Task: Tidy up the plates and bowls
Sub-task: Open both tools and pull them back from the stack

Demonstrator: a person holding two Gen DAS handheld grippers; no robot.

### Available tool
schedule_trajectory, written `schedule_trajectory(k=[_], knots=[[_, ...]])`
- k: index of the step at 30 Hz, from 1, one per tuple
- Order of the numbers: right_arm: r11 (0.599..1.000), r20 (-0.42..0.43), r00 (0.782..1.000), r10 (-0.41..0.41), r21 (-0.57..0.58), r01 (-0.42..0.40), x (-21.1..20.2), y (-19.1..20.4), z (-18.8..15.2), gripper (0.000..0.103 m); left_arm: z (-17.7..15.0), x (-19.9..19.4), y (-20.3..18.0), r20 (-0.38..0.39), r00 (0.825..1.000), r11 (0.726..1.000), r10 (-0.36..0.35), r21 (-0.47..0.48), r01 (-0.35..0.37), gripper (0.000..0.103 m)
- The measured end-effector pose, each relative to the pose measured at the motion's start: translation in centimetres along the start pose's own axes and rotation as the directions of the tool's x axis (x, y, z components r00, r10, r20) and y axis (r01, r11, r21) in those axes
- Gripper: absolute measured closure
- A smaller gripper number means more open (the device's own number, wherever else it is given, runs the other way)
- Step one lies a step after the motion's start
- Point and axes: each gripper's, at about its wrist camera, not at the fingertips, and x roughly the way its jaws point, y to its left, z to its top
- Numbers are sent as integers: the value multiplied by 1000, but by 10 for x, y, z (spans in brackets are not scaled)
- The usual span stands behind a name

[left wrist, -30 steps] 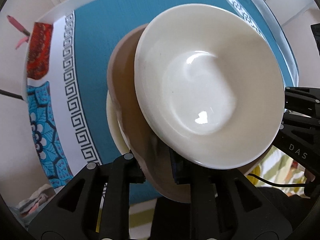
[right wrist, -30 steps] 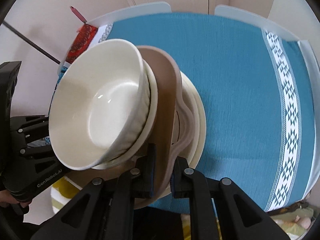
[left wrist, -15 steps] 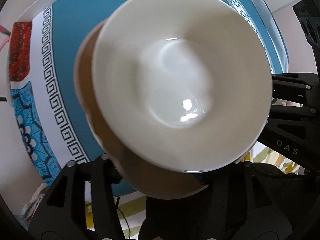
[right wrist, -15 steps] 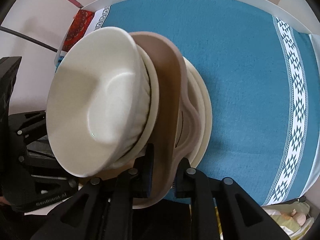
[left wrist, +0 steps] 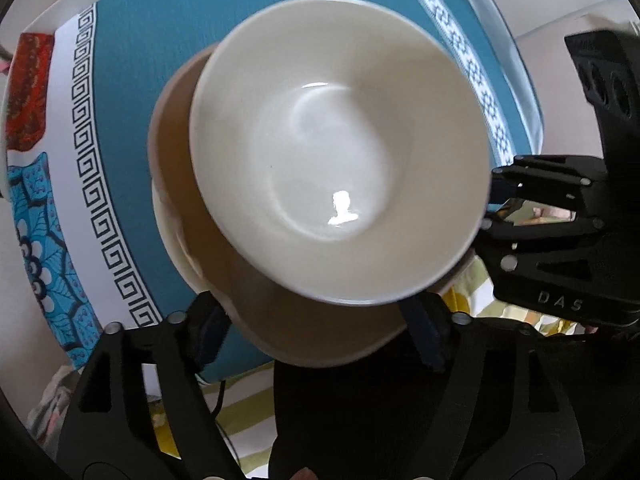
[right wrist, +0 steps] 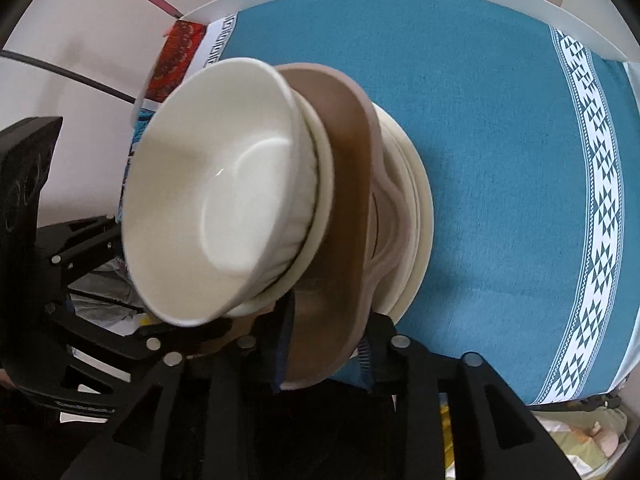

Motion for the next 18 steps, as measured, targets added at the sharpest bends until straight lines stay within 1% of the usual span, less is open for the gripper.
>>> schedule_trajectory(k=[1,3,4,8,11,13,14,15,16,17,18], knots=[[1000,6,1000,1,-3,-1,-2,1,-2,71,-2,-2,-1,6,1000,1000,5,0,-5,24],[1000,21,1000,-3,-7,3,-5,2,-5,62,-6,-9,2,20,1000,1000,18,-9,-18,24],[1000,33,999,-5,-6,5,-8,2,-7,61,-9,-13,3,30,999,1000,20,-15,-19,24],[1000,75,997,-29,-1,29,-21,3,-19,61,-27,-29,0,67,997,999,34,-23,-33,24],[999,129,990,-50,0,50,-40,9,-29,61,-44,-49,-7,115,992,998,53,-25,-51,24],[998,180,981,-66,-5,68,-57,16,-38,61,-54,-66,-16,173,983,998,65,-32,-61,24],[997,212,974,-76,-6,80,-68,20,-43,61,-63,-80,-21,217,974,997,68,-38,-61,24],[996,256,963,-88,-11,94,-82,24,-50,61,-67,-90,-27,252,965,997,76,-43,-68,24],[995,289,953,-94,-16,103,-93,27,-56,61,-75,-106,-33,307,947,995,91,-52,-79,24],[994,328,940,-100,-19,112,-105,30,-62,61,-84,-118,-34,345,934,995,98,-57,-84,24],[992,373,922,-107,-23,124,-121,33,-70,61,-88,-133,-46,415,903,993,115,-70,-94,24]])
